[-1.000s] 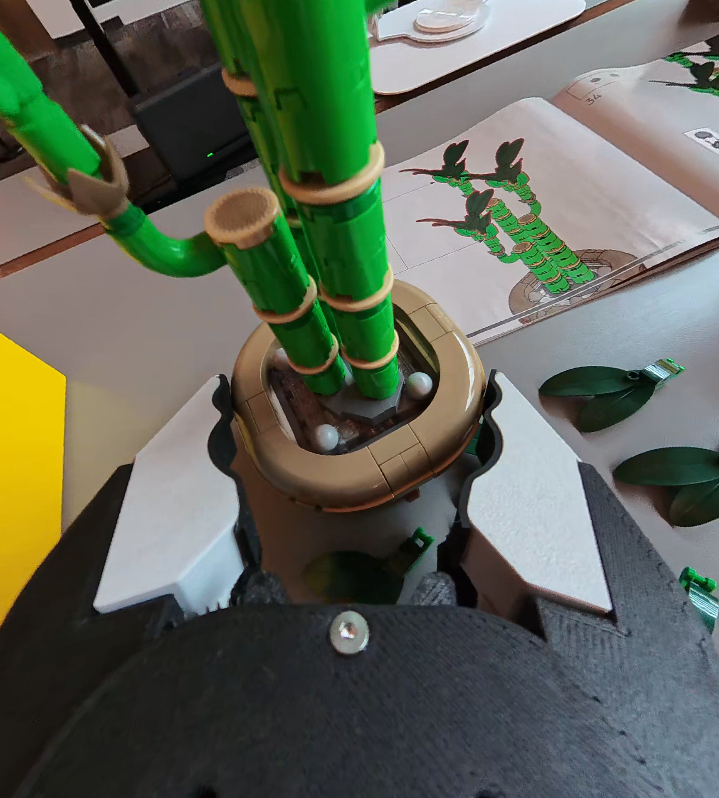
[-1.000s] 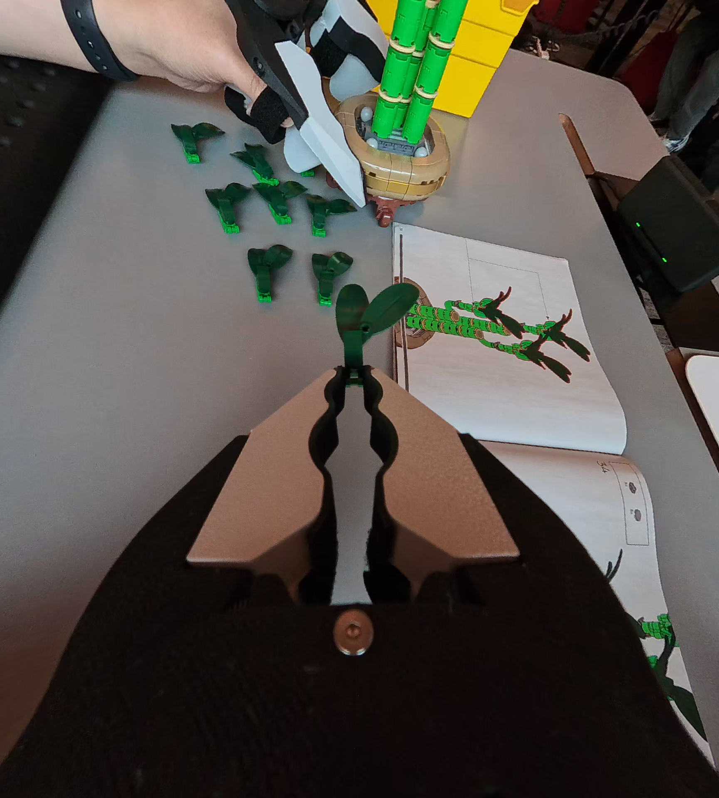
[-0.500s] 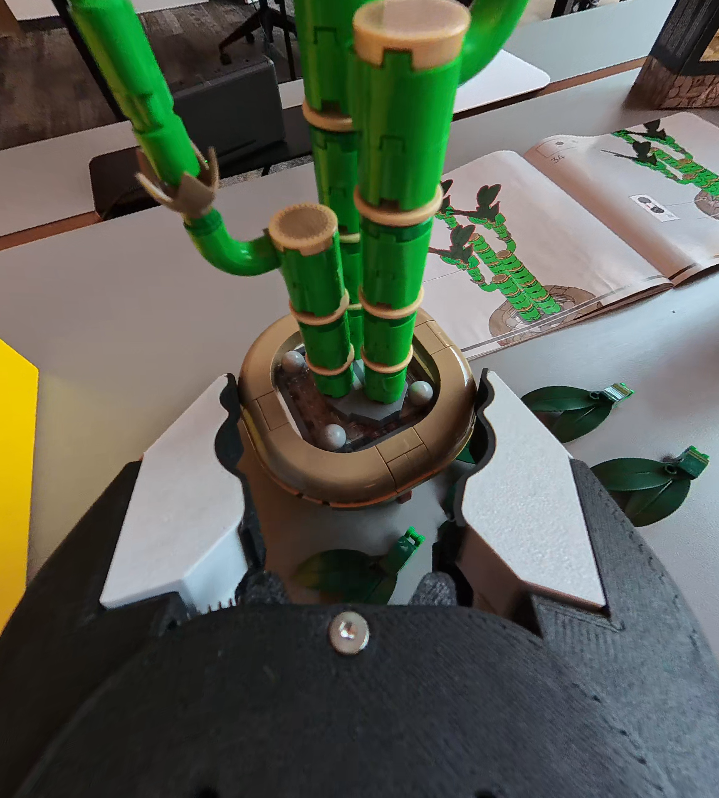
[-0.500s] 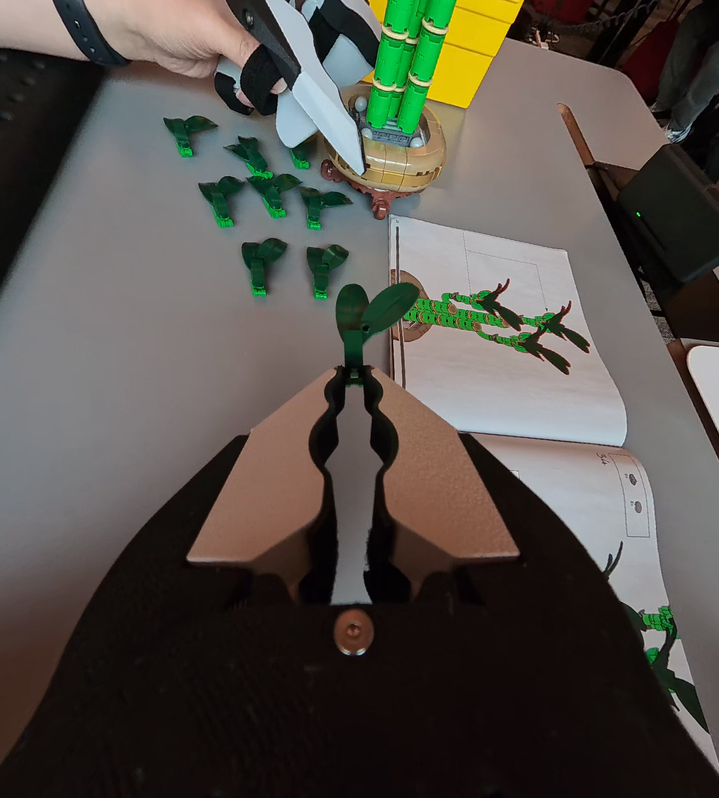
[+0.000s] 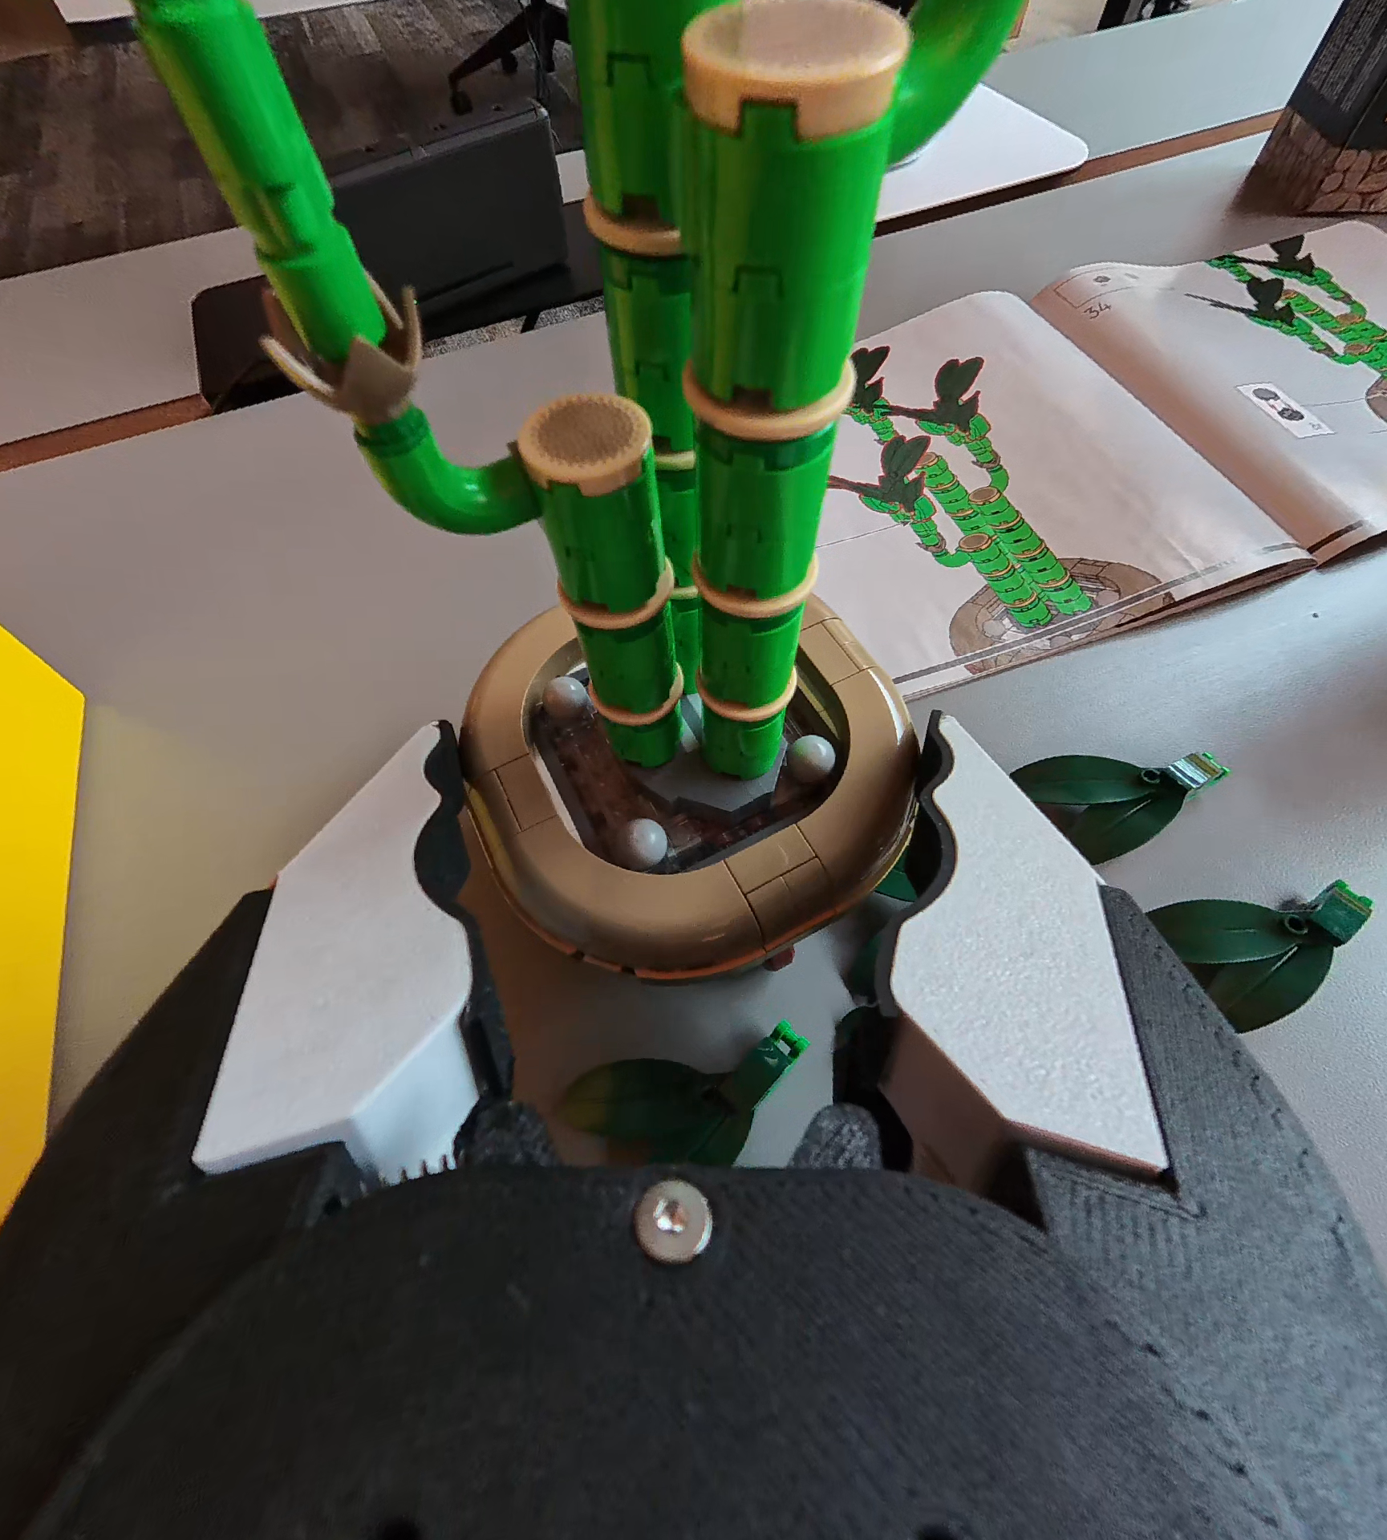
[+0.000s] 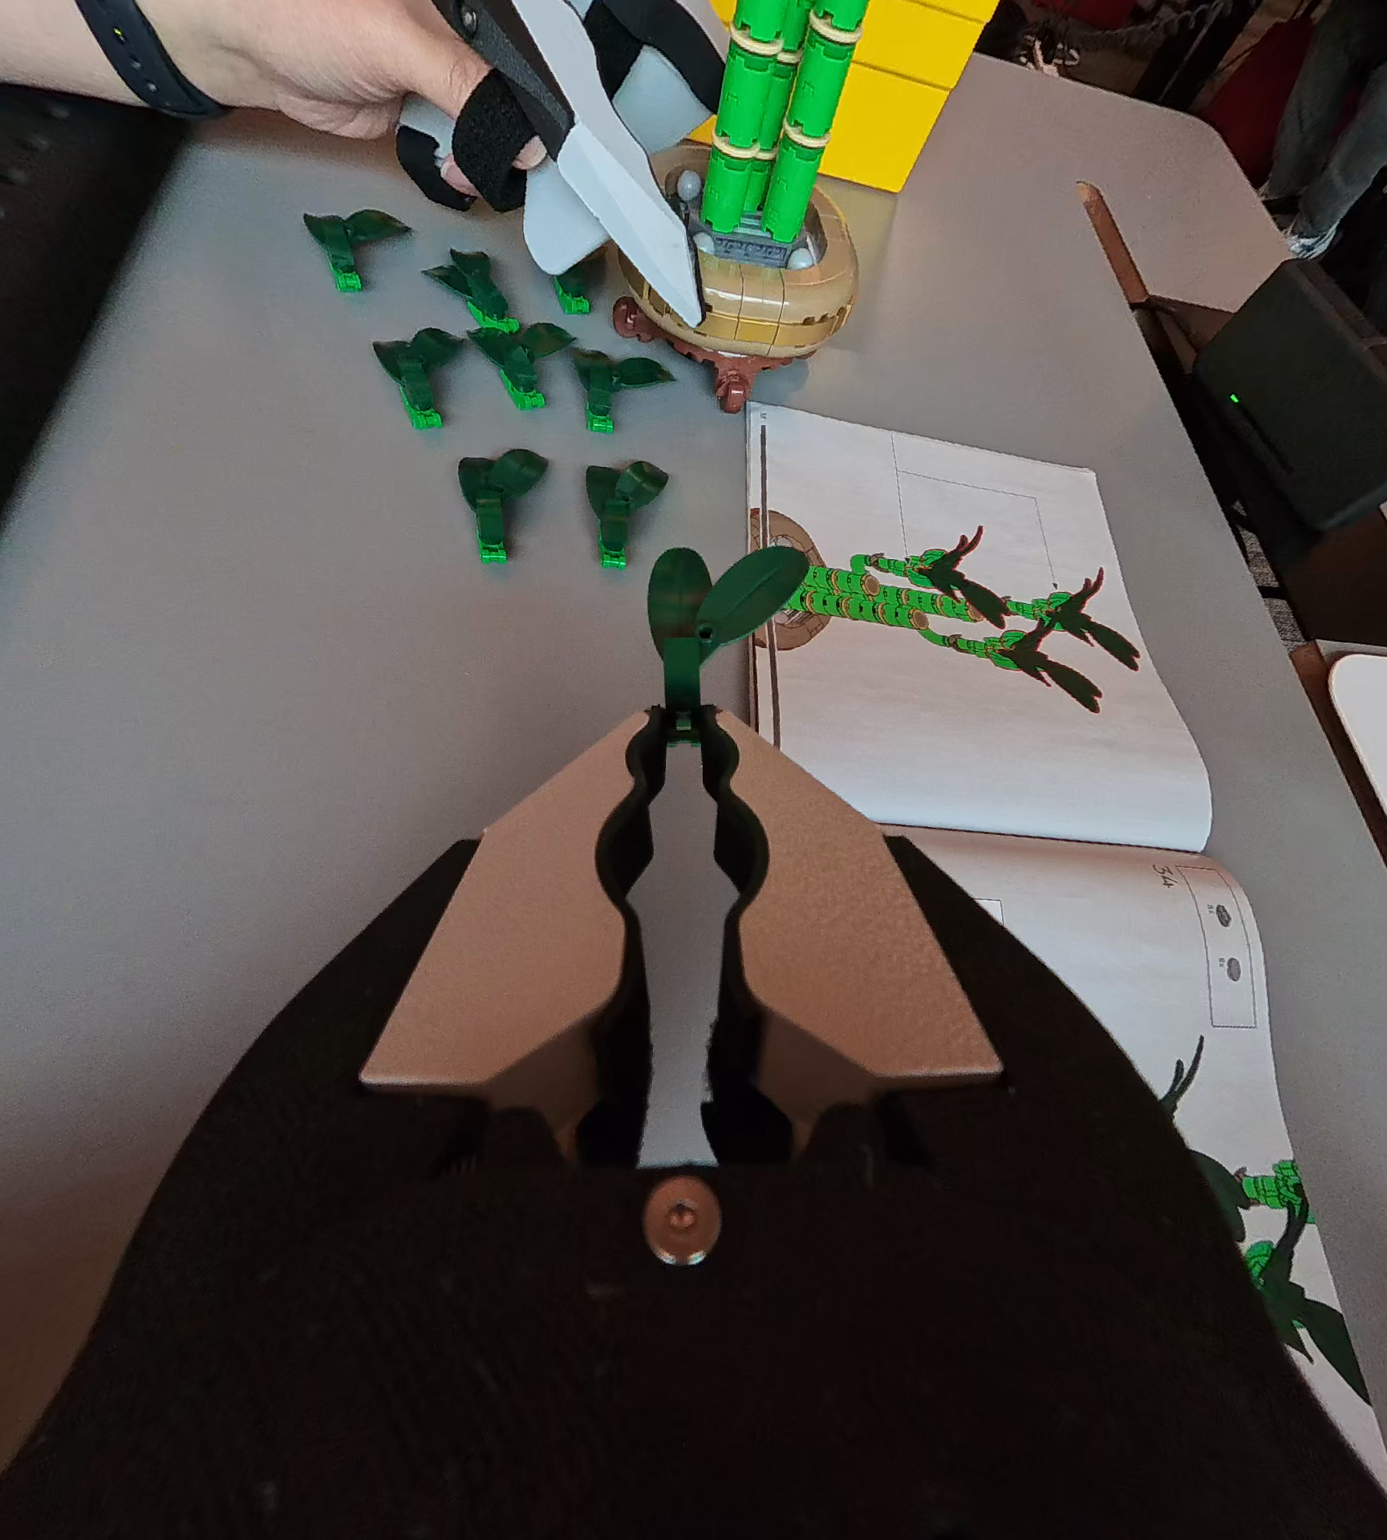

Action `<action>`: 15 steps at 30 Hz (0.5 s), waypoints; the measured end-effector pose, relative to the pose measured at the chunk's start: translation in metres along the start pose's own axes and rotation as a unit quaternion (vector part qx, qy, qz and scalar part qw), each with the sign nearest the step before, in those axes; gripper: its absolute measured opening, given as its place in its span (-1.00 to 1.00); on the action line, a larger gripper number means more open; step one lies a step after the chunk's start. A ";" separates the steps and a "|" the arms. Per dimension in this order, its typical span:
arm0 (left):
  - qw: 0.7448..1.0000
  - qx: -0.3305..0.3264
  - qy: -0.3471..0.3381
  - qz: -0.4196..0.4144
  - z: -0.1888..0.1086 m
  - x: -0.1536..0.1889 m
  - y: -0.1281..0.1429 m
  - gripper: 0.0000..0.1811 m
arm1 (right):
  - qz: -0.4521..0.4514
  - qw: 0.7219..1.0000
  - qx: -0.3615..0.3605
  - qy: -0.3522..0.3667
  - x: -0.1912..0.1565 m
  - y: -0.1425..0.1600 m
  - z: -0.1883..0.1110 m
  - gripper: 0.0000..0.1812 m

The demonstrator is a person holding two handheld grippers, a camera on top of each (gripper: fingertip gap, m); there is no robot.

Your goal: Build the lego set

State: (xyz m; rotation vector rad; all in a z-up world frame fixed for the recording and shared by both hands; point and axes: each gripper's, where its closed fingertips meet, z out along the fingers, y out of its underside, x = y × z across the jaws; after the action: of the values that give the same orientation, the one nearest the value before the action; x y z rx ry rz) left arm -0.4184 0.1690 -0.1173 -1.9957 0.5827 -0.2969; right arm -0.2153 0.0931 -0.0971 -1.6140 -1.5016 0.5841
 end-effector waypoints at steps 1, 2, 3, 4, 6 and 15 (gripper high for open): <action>1.000 0.000 0.000 0.000 0.000 0.000 0.000 0.19 | 0.000 1.000 -0.001 0.000 0.000 0.000 0.000 -0.93; 1.000 0.000 0.000 0.000 0.000 0.000 0.000 0.19 | 0.000 1.000 -0.002 0.000 0.000 0.001 0.000 -0.93; 1.000 0.000 0.001 0.000 0.000 0.000 0.000 0.19 | 0.001 1.000 -0.002 0.000 0.000 0.001 0.000 -0.93; 1.000 0.001 0.001 0.001 0.000 0.000 0.000 0.19 | 0.002 1.000 -0.003 0.000 0.001 0.002 0.000 -0.94; 1.000 0.001 0.003 0.001 0.000 0.000 0.000 0.19 | 0.003 1.000 -0.005 0.000 0.001 0.003 0.001 -0.94; 1.000 0.001 0.007 0.001 -0.001 0.001 0.000 0.19 | 0.007 1.000 -0.019 -0.004 0.001 0.009 0.004 -0.94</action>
State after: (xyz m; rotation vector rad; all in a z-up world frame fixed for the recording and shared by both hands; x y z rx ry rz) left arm -0.4181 0.1684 -0.1169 -1.9914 0.5930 -0.3095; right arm -0.2129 0.0953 -0.1063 -1.6554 -1.5163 0.5733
